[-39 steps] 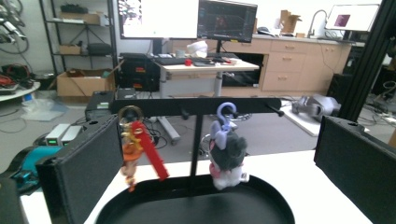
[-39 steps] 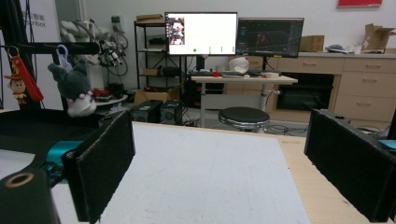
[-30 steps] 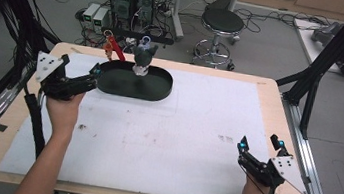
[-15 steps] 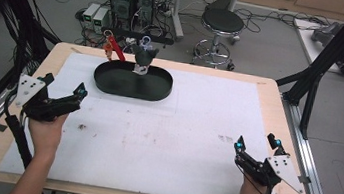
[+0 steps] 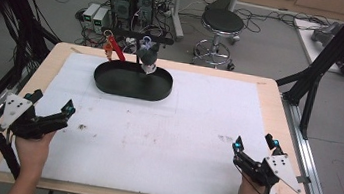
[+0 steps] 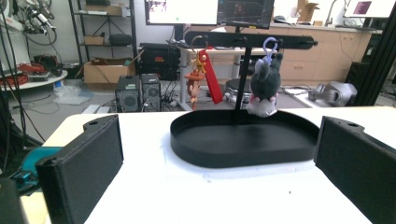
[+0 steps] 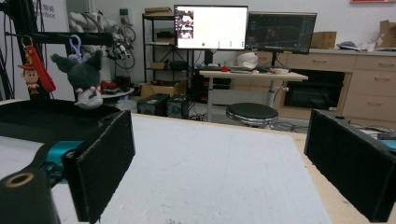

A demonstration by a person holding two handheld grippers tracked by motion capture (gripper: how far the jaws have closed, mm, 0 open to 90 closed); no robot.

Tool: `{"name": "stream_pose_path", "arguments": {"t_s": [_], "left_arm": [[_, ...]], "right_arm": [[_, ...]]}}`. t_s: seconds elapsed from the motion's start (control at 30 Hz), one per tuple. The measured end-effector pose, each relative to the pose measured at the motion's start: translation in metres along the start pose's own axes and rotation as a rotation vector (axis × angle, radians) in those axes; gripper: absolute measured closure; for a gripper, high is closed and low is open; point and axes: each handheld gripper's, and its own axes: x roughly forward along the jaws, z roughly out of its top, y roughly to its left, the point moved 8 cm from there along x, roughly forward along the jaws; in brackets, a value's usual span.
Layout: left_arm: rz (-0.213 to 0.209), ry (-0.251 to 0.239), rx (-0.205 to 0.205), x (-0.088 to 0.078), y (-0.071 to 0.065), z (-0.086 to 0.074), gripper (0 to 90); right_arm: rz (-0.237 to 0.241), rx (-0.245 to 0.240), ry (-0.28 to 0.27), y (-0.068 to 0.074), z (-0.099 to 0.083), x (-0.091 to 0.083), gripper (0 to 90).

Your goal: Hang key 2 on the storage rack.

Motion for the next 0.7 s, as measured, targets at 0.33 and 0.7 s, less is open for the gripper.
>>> {"name": "stream_pose_path", "arguments": {"t_s": [0.33,0.7], "left_arm": [[-0.001,-0.06,0.027,-0.014,0.008,-0.006,1.7],[-0.016,-0.07,0.016,-0.021,0.016,-0.021,1.7]], "right_arm": [[0.009,-0.009,-0.005,0.007,0.001,-0.001,7.8],[0.003,-0.011,-0.008,0.009,0.002,-0.002,7.9]]}}
